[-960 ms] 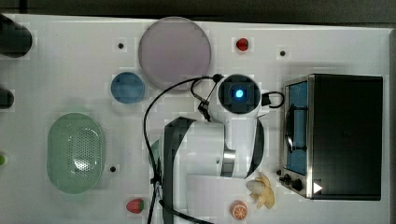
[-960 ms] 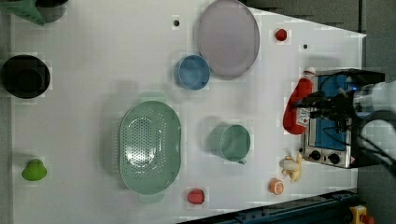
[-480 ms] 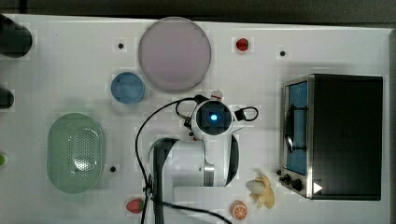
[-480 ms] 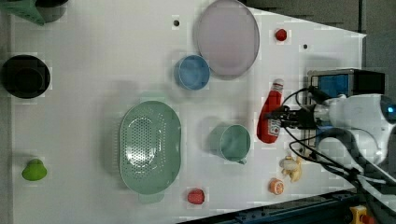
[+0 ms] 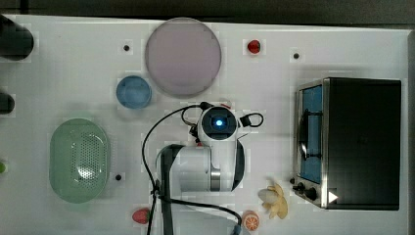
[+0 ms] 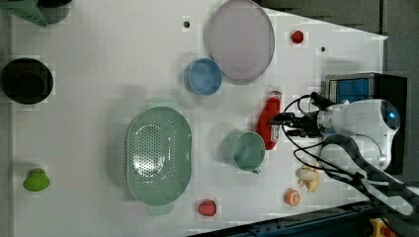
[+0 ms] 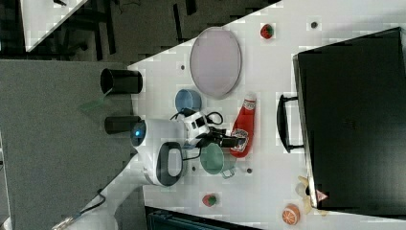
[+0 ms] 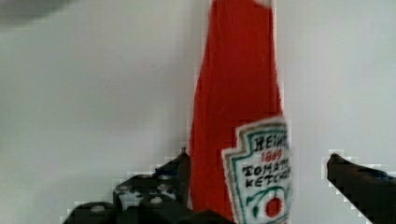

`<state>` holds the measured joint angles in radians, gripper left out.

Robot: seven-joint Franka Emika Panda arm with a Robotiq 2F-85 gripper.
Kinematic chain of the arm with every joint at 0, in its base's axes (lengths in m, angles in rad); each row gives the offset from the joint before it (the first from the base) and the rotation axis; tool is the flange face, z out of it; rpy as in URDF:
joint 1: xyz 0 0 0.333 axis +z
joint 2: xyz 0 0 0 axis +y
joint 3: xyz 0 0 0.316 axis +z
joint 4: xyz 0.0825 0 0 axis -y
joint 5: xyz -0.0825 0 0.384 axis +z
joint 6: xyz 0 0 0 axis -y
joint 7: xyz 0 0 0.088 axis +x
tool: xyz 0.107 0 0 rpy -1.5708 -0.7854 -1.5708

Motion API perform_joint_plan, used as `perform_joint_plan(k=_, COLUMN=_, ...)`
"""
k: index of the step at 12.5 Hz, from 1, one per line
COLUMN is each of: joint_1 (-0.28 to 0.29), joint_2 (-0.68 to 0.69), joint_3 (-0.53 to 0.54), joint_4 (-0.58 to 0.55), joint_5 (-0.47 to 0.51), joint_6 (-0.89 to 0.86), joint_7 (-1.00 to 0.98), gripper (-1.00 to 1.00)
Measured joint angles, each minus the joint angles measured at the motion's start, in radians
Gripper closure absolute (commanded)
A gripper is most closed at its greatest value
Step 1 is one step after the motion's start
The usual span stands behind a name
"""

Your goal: Pick ketchup from strainer and place it on the table

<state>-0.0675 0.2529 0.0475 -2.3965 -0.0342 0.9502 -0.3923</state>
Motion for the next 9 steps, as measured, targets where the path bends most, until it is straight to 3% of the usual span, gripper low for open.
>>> perform_joint_plan(k=2, joint_1=-0.004, joint_2=-0.072, joint_3=-0.004, joint_4=0.023, joint_5=0.006, joint_6=-0.063, joint_7=0.005, gripper=-1.0)
perform_joint_plan(k=4, joint_1=-0.006, joint_2=-0.142, joint_3=-0.002, joint_4=0.127, joint_5=0.002, joint_6=-0.194, joint_7=0.045, gripper=-1.0)
perform_joint_plan(k=9, joint_1=-0.01, joint_2=-0.258, joint_3=0.034, joint_4=0.537, joint_5=0.007, joint_6=-0.698, joint_7=0.269, gripper=-1.0)
